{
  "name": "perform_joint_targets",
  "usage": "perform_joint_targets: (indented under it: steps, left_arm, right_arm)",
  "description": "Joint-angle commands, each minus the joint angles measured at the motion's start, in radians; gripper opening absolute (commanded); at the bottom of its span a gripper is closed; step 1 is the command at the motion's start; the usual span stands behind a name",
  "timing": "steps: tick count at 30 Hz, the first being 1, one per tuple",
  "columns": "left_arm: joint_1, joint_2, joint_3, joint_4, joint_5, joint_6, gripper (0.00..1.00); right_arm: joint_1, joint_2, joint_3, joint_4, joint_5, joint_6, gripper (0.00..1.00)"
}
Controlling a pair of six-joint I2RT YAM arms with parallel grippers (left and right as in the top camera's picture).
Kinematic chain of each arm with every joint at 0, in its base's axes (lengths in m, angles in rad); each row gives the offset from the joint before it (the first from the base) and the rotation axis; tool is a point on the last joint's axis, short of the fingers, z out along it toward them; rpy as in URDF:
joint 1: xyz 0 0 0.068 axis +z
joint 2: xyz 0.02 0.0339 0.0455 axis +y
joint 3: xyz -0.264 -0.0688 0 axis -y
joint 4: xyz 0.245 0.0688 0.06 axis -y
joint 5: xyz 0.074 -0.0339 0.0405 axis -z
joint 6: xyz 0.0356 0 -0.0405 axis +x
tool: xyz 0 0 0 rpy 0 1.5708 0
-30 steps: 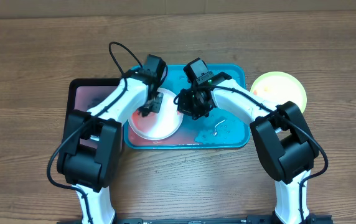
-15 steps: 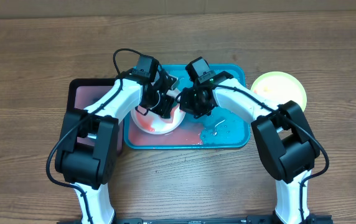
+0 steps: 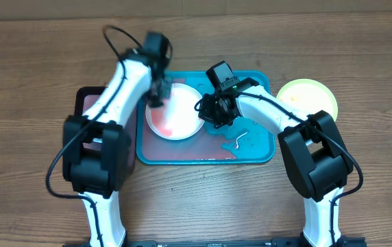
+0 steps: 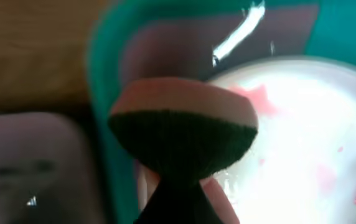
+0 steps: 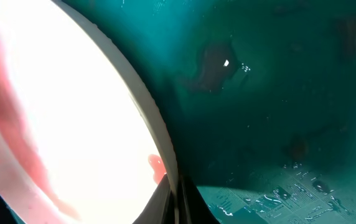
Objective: Clean dirty plates on tray and stack at the side
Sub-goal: 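Scrub the white plate with the sponge in the left gripper, then lift the white plate with right gripper, tilting it up off tray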
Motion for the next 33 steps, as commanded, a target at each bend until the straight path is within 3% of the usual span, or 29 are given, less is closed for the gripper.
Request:
perform_joint_targets:
  steps: [1,8,16,24,33]
  left_arm:
    - [0.001,-0.01,0.165,-0.09,-0.054,-0.076,0.04]
    - [0.01,-0.01,0.278,-0.203,0.003,-0.091,0.04]
    - [0.003,0.009,0.211,-0.187,0.048,-0.093,0.04]
    - [0.003,0.009,0.094,-0.135,0.048,-0.106,0.04]
    - [0.003,0.009,0.065,-0.113,0.048,-0.106,0.04]
  right_arm:
    - [0.004,0.016,0.007,-0.019,0.043,-0.031,0.04]
    - [0.005,-0.05,0.126,-0.209,0.322,-0.097,0.04]
    - [0.073,-0.191,0.138,-0.336,0.835,-0.129,0.04]
    - [0.229,-0.246,0.138,-0.454,1.321,-0.122,0.04]
    - [0.357,-0.246,0.138,-0.665,1.661,0.117,0.04]
